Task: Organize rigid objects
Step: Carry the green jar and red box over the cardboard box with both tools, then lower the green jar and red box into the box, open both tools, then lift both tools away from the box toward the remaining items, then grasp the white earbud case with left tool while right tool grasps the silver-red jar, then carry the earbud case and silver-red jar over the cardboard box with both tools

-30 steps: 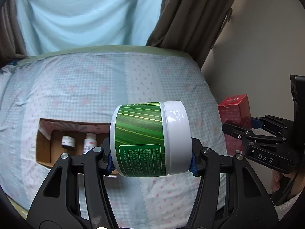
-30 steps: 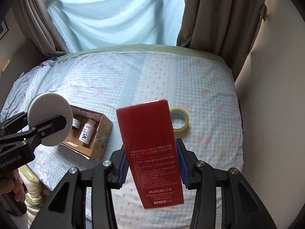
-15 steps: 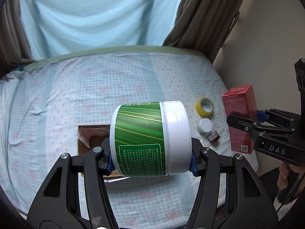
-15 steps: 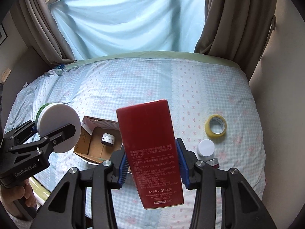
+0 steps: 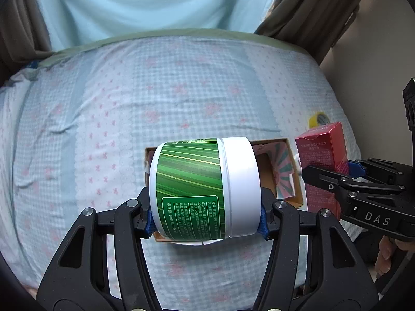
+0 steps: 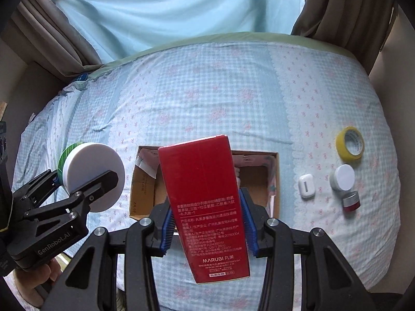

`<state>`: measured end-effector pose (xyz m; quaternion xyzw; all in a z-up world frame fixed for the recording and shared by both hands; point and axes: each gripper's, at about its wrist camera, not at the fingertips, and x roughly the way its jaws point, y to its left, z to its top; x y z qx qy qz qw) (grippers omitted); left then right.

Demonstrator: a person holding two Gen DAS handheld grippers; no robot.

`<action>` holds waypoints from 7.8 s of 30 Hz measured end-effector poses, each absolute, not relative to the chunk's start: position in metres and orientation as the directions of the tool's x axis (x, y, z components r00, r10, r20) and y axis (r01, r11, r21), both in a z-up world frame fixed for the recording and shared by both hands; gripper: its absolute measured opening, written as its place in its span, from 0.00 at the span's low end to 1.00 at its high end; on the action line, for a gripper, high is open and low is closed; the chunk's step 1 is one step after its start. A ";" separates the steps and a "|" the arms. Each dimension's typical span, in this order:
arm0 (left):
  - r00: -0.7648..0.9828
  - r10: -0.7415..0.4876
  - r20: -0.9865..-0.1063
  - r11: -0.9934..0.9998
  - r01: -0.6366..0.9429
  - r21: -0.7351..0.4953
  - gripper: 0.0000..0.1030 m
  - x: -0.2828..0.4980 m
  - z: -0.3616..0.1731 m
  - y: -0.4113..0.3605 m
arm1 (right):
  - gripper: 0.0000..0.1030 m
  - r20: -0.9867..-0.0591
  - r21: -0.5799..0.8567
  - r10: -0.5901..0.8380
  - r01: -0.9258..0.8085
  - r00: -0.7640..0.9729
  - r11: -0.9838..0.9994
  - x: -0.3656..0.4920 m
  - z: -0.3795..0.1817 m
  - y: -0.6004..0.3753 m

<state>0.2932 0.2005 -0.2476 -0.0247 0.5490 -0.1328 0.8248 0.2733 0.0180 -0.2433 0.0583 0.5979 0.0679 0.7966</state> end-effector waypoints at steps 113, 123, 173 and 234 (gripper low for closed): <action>0.466 -0.103 -0.879 0.992 -0.020 -0.127 1.00 0.235 -0.303 -0.168 | 1.00 -0.881 0.040 0.092 -0.120 0.464 0.992 0.194 -0.276 -0.351; 0.398 -0.034 -0.917 0.997 -0.054 -0.060 0.94 0.266 -0.442 -0.187 | 0.98 -0.901 0.053 0.122 -0.173 0.416 0.983 0.208 -0.396 -0.352; 0.462 -0.122 -0.878 0.987 -0.039 -0.157 0.42 0.274 -0.430 -0.161 | 0.49 -0.895 0.025 0.083 -0.136 0.438 0.990 0.217 -0.426 -0.330; 0.332 -0.179 -0.926 0.978 0.158 -0.132 0.42 0.326 -0.321 0.225 | 0.49 -0.946 0.176 0.116 0.178 0.303 0.968 0.253 -0.320 -0.002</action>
